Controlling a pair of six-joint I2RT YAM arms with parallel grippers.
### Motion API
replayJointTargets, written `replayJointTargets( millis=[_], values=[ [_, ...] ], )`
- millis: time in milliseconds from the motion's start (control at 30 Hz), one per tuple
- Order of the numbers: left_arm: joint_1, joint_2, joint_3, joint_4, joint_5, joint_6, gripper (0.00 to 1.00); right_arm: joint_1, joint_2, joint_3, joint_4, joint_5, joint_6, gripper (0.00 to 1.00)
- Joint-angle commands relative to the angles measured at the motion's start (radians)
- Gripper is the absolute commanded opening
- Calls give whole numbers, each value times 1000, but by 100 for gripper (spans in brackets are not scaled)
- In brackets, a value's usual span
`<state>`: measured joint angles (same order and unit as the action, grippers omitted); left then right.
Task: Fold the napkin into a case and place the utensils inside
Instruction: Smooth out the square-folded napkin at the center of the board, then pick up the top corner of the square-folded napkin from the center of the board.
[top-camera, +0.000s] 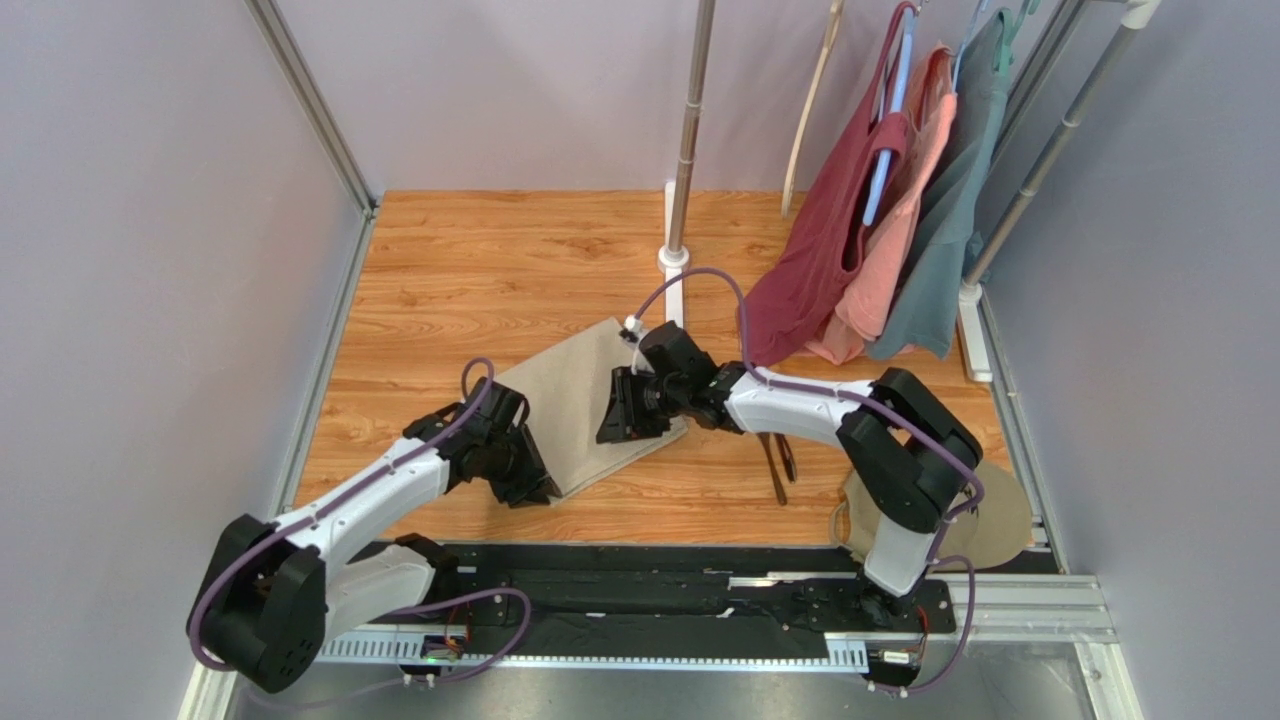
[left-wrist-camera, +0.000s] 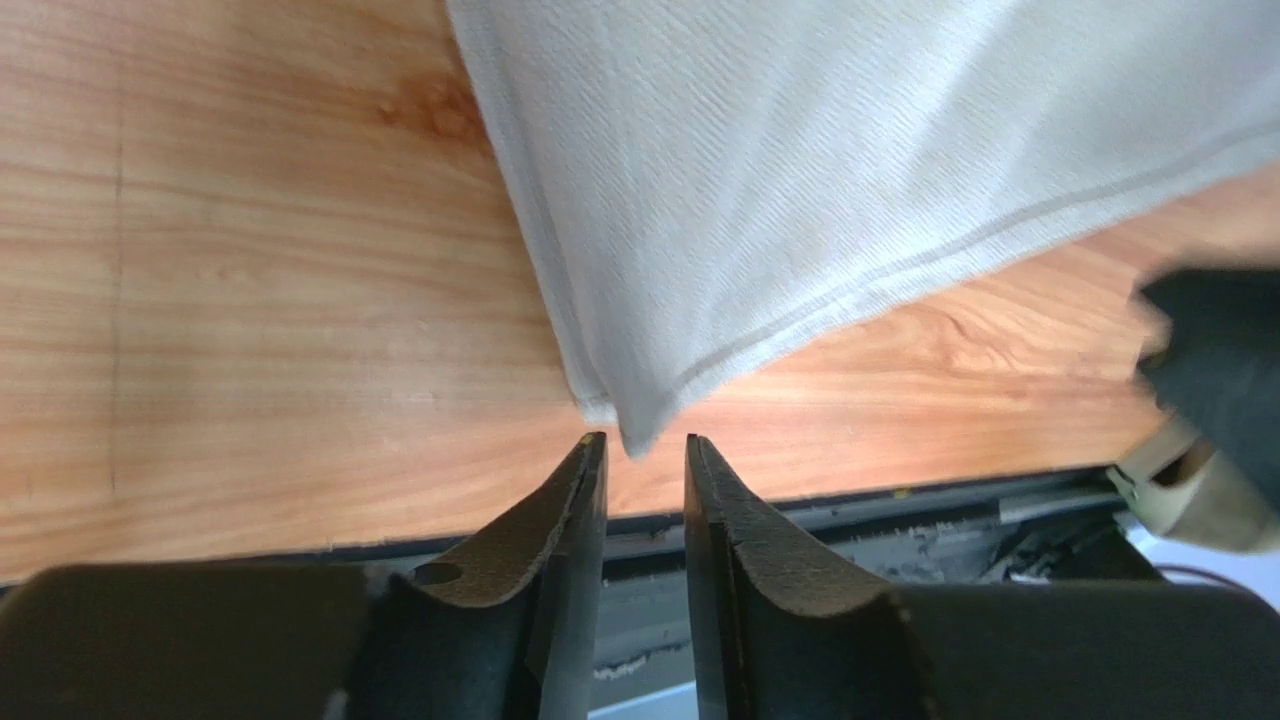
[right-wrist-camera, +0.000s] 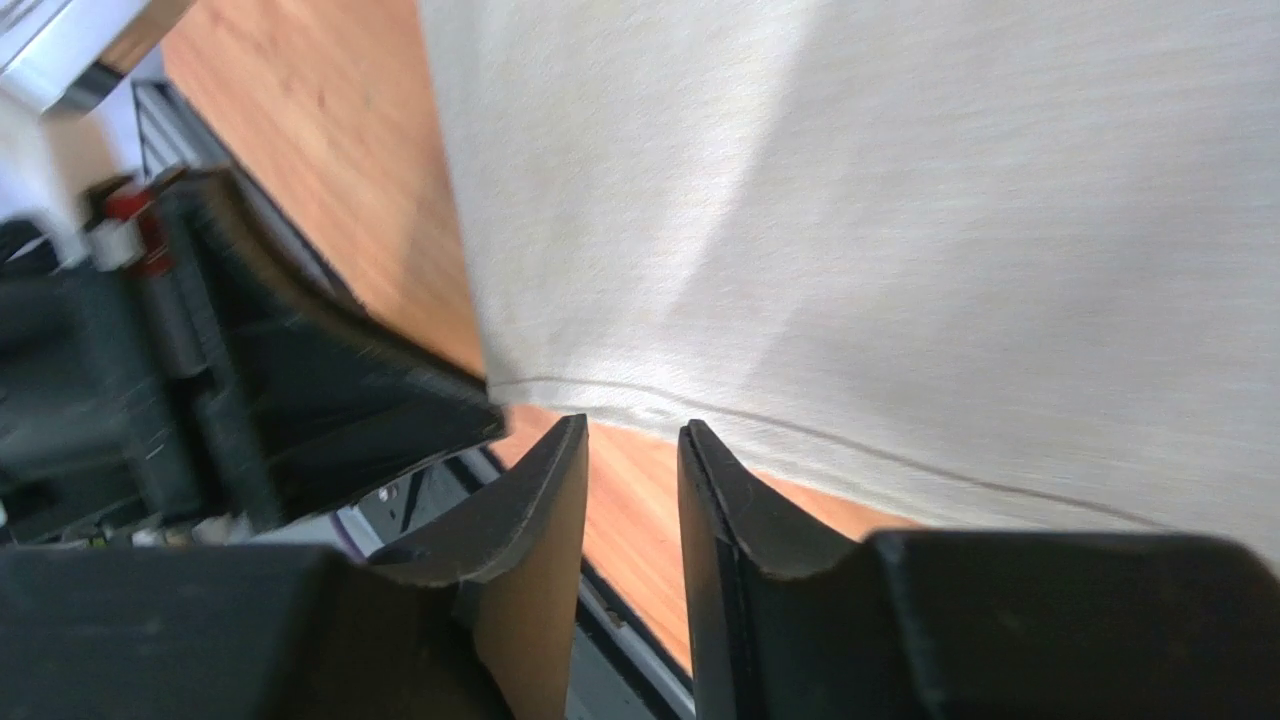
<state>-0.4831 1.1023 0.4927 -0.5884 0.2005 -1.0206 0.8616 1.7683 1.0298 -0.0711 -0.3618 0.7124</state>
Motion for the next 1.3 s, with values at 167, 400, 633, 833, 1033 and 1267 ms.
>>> replayJointTargets(
  millis=[167, 400, 633, 833, 1033, 1267],
  values=[
    [-5, -78, 181, -97, 20, 56, 23, -173, 7, 49, -192, 44, -166, 40],
    [-5, 77, 210, 30, 43, 120, 17, -191, 39, 139, -441, 303, -310, 52],
    [-5, 212, 195, 73, 34, 126, 6, -185, 37, 131, -430, 273, -300, 44],
    [-5, 174, 110, 94, 37, 106, 5, -184, 40, 121, -421, 273, -303, 37],
    [-5, 114, 57, 76, 36, 96, 4, -184, 43, 125, -412, 271, -306, 32],
    [-5, 105, 49, 78, 37, 89, 4, -176, 30, 119, -407, 261, -297, 25]
  ],
)
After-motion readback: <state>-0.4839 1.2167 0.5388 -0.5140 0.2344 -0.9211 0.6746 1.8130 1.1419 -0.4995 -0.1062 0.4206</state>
